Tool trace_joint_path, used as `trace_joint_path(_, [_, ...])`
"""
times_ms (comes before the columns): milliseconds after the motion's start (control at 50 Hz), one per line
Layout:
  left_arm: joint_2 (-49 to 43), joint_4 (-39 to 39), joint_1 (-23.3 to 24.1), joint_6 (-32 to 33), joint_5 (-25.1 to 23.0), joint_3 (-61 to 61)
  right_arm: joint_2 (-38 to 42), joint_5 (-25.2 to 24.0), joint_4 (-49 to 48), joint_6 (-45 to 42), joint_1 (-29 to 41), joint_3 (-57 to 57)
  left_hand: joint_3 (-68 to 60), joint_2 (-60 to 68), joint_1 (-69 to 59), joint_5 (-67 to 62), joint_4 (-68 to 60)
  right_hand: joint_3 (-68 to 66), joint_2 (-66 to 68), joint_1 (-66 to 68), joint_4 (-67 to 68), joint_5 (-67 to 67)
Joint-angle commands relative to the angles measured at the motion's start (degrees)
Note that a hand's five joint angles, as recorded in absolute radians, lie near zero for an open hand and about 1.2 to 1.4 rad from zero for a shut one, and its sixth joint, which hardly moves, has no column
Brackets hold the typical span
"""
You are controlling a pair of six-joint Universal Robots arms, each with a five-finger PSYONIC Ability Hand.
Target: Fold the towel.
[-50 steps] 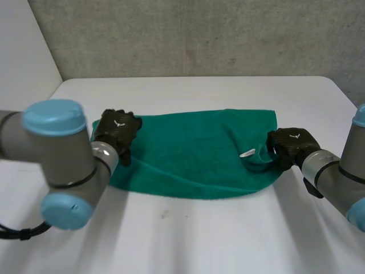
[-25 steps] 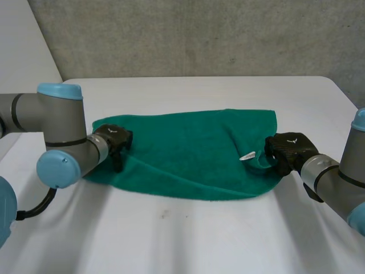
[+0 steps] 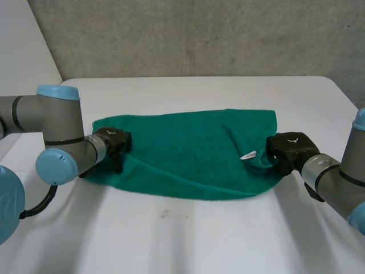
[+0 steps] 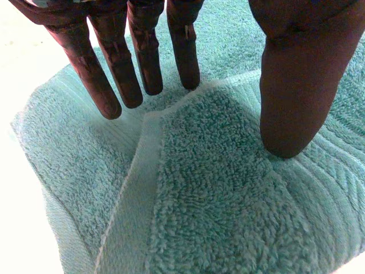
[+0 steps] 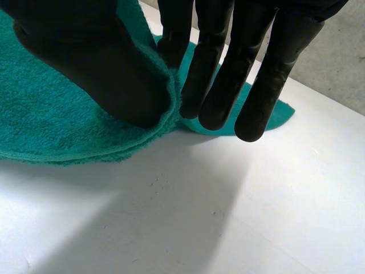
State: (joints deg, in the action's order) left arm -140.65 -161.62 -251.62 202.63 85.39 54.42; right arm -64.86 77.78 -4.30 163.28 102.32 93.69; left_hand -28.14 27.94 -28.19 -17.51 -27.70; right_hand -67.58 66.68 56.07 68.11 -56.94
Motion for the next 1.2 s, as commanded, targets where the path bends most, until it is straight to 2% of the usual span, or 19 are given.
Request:
trace_joint_path(20, [-0.07, 0.26, -0.01, -0.3, 0.04, -0.1, 0.09, 0.0, 0.0, -0.33, -0.01, 0.0, -24.38, 24.57, -24.33, -25.01, -24.81, -12.42, 13.32, 23.93, 11.89, -13.06])
trace_joint_path(40, [-0.07, 0.26, -0.01, -0.31, 0.04, -0.1, 0.09, 0.0, 0.0, -0.33, -0.01, 0.0, -24.46, 24.66, -24.41, -25.1, -24.9, -12.42, 13.32, 23.93, 11.89, -13.06])
trace_joint_path(100, [0.28, 0.26, -0.18, -1.09, 0.13, -0.1, 0.09, 0.0, 0.0, -0.33, -0.1, 0.0, -39.37, 39.57, -39.32, -40.0, -39.81, -12.42, 13.32, 23.93, 11.89, -13.06])
trace_joint_path(120, [0.28, 0.26, -0.18, -1.1, 0.13, -0.1, 0.09, 0.0, 0.0, -0.33, -0.1, 0.0, -39.43, 39.63, -39.38, -40.07, -39.87, -12.42, 13.32, 23.93, 11.89, -13.06])
trace_joint_path(160, [0.98, 0.0, -0.18, -1.45, 0.65, 0.51, 0.0, 0.0, 0.0, -0.42, -0.19, 0.0, -51.82, 52.01, -51.77, -52.45, -52.25, -12.42, 13.32, 23.93, 11.89, -13.06])
trace_joint_path(320, [6.35, -0.18, -0.18, -1.27, 0.92, 5.17, -0.09, 0.0, 0.26, -0.42, -0.45, -0.53, -51.86, 52.06, -51.81, -52.49, -52.3, -12.42, 13.32, 23.93, 11.89, -13.06])
trace_joint_path(460, [18.73, -1.41, -0.09, -1.54, 1.01, 17.11, -0.18, 0.7, 2.37, -1.56, -0.45, -2.2, -51.86, 52.06, -51.81, -52.49, -52.3, -12.42, 13.32, 23.93, 11.89, -13.06])
trace_joint_path(520, [23.47, -2.11, -0.09, -1.54, 0.74, 21.85, -0.09, 0.7, 6.4, -2.7, -0.45, -3.6, -51.86, 52.06, -51.81, -52.49, -52.3, -12.42, 13.32, 23.93, 11.89, -13.06])
trace_joint_path(540, [24.53, -2.46, -0.18, -1.62, 0.74, 22.83, 0.0, 0.7, 7.8, -2.88, -0.45, -4.13, -51.86, 52.06, -51.81, -52.49, -52.3, -9.65, 10.55, 21.16, 9.12, -10.29])
trace_joint_path(580, [26.73, -3.95, -0.18, -1.63, 0.65, 25.11, 0.09, 0.09, 11.4, -2.88, -0.54, -5.44, -51.86, 52.06, -51.81, -52.49, -52.3, 12.95, -12.04, -1.44, -13.47, 12.3])
trace_joint_path(640, [28.05, -5.36, -0.09, -1.63, 0.74, 26.7, -0.09, 0.0, 13.35, -2.79, -0.63, -6.5, -51.86, 52.06, -51.81, -52.49, -52.3, 24.16, -23.25, -12.65, -24.68, 23.51])
trace_joint_path(700, [28.58, -6.16, -0.09, -1.62, 0.83, 27.84, -1.05, 0.09, 14.06, -2.79, -1.15, -7.47, -51.86, 52.06, -51.81, -52.49, -52.3, 41.98, -41.07, -30.47, -42.5, 41.33])
trace_joint_path(740, [28.58, -6.16, -0.18, -1.54, 0.92, 28.2, -3.85, 0.26, 14.15, -2.53, -2.46, -7.74, -51.86, 52.06, -51.81, -52.49, -52.3, 49.55, -48.64, -38.04, -50.08, 48.91])
trace_joint_path(900, [29.9, -6.16, -0.18, -1.63, 0.83, 29.95, -10.28, 0.0, 14.06, -4.28, -6.6, -6.16, -51.86, 52.06, -51.81, -52.49, -52.3, 53.29, -52.39, -41.79, -53.82, 52.65])
trace_joint_path(1000, [32.18, -6.25, -0.18, -1.63, 0.74, 31.01, -15.38, -0.7, 13.88, -11.05, -8.36, -3.61, -51.86, 52.06, -51.81, -52.49, -52.3, 52.28, -51.38, -40.77, -52.81, 51.64])
trace_joint_path(1060, [33.5, -6.25, -0.09, -1.71, 0.74, 31.19, -20.55, -9.19, 13.27, -26.37, -8.63, 2.0, -51.86, 52.06, -51.81, -52.49, -52.3, 52.11, -51.21, -40.6, -52.64, 51.47])
trace_joint_path(1100, [34.21, -6.25, -0.01, -1.71, 0.74, 31.28, -21.36, -11.25, 13.27, -29.6, -8.63, 3.16, -51.86, 52.06, -51.81, -52.49, -52.3, 52.12, -51.21, -40.61, -52.64, 51.47])
trace_joint_path(1120, [34.21, -6.25, -0.01, -1.71, 0.74, 31.28, -22.93, -15.95, 13.27, -38.39, -8.45, 6.47, -51.86, 52.06, -51.81, -52.49, -52.3, 51.95, -51.04, -40.44, -52.48, 51.31])
trace_joint_path(1200, [35.44, -6.33, 0.26, -1.71, 0.74, 31.19, -25.04, -22.22, 13.27, -47.41, -8.19, 10.88, -51.86, 52.06, -51.81, -52.49, -52.3, 51.28, -50.37, -39.77, -51.8, 50.63])
